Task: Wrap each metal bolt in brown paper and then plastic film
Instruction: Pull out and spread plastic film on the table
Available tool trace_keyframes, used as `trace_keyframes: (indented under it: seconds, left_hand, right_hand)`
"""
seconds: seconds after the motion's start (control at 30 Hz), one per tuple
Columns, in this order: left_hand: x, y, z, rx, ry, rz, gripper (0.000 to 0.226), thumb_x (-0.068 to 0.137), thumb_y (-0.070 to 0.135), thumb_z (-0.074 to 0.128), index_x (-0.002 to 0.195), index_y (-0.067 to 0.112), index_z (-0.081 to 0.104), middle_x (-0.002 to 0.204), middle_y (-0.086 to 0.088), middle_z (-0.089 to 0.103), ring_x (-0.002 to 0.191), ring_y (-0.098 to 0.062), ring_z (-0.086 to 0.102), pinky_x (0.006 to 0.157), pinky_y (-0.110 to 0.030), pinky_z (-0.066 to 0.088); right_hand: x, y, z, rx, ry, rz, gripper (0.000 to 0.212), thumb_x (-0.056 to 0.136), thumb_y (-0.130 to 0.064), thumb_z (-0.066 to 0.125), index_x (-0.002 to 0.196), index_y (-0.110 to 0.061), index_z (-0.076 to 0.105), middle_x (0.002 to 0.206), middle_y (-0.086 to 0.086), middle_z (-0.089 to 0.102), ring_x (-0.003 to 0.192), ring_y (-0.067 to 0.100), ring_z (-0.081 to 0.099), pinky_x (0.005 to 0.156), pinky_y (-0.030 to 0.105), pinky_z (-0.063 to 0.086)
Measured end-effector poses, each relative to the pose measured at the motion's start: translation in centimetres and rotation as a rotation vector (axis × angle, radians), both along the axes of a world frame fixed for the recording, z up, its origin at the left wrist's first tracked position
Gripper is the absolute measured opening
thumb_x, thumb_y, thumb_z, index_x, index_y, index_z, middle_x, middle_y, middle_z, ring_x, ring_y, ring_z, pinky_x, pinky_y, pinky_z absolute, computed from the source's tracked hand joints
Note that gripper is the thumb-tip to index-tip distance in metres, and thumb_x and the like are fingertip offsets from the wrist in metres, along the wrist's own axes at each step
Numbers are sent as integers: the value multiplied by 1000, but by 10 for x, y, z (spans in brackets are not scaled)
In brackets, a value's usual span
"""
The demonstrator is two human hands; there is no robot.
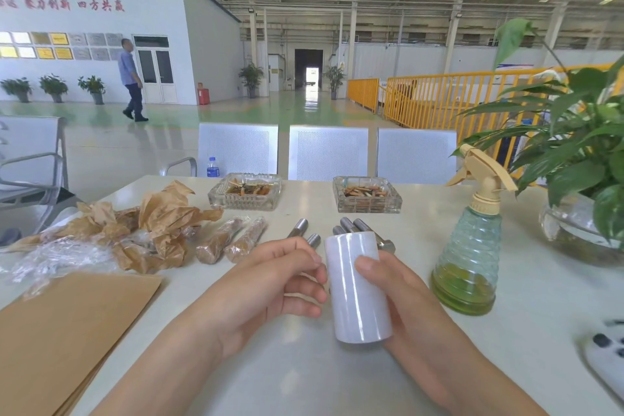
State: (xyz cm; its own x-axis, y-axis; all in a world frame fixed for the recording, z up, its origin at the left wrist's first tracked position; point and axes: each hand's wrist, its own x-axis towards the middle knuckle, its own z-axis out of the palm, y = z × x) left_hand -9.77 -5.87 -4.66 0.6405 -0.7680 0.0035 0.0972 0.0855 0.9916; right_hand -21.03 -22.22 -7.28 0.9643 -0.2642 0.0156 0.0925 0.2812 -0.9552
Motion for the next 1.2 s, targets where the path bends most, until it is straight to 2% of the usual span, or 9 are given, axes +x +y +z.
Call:
trace_keyframes:
  seconds: [0.13,0.2,0.33,0.5,0.67,0.73,0.93,1.07,1.2]
  left_hand:
    - [1,1,2,-42,-14,29,5,80,13,67,76,12,65,85,-12,63,71,-24,65,63,-33,56]
    - [1,1,3,-55,-17,30,6,79,12,67,74,11,64,83,-13,62,70,-24,65,62,-33,57]
    - [-1,0,3,-68,-4,4,8,79,9,66,72,10,63,80,-13,62,68,-23,64,62,-32,57]
    - [2,3,6,-71,28,0,10,77,6,65,70,10,59,77,-12,61,65,-22,62,61,-30,57]
    - [3,6,9,-37,-5,-25,13,77,5,64,67,11,58,77,-12,60,64,-20,61,60,-28,56]
    - [5,8,10,-33,-12,-29,16,78,4,65,67,12,57,76,-12,60,63,-20,60,59,-29,57]
    - [11,19,14,-5,-11,-80,17,78,4,66,67,15,59,75,-12,58,63,-21,58,58,-28,56]
    - [14,22,16,7,-21,-57,16,78,5,66,67,15,61,76,-12,59,63,-21,58,58,-28,56]
    - [15,25,15,89,-69,-52,16,80,6,68,68,13,62,78,-14,62,62,-21,58,59,-30,55]
  right_hand:
    - [1,2,5,55,-12,21,50,80,-39,77,120,-10,69,100,13,70,89,22,66,79,41,53]
    - [1,2,7,148,44,9,42,86,-43,68,115,-12,74,96,13,70,85,25,65,77,47,54]
    - [2,2,7,194,132,6,46,93,-49,56,116,-12,73,102,18,71,83,28,58,72,41,49]
    - [4,-1,3,136,6,-5,53,75,-34,83,118,-7,69,91,9,68,80,22,64,66,36,51]
    - [4,-6,8,169,-27,-71,32,74,-33,82,101,-16,79,88,8,73,80,26,71,64,34,58]
    - [4,-9,9,241,-21,-110,37,73,-33,81,103,-12,77,84,11,72,75,28,72,60,35,59]
    - [0,-21,10,392,14,-37,54,80,-38,75,120,-2,70,104,26,69,81,33,69,62,38,60]
    - [0,-24,9,418,-13,-10,66,70,-14,87,128,4,60,106,23,64,83,33,69,70,37,61]
    - [0,-26,11,419,-57,-145,50,74,-16,77,120,1,64,104,24,70,81,32,71,72,39,62]
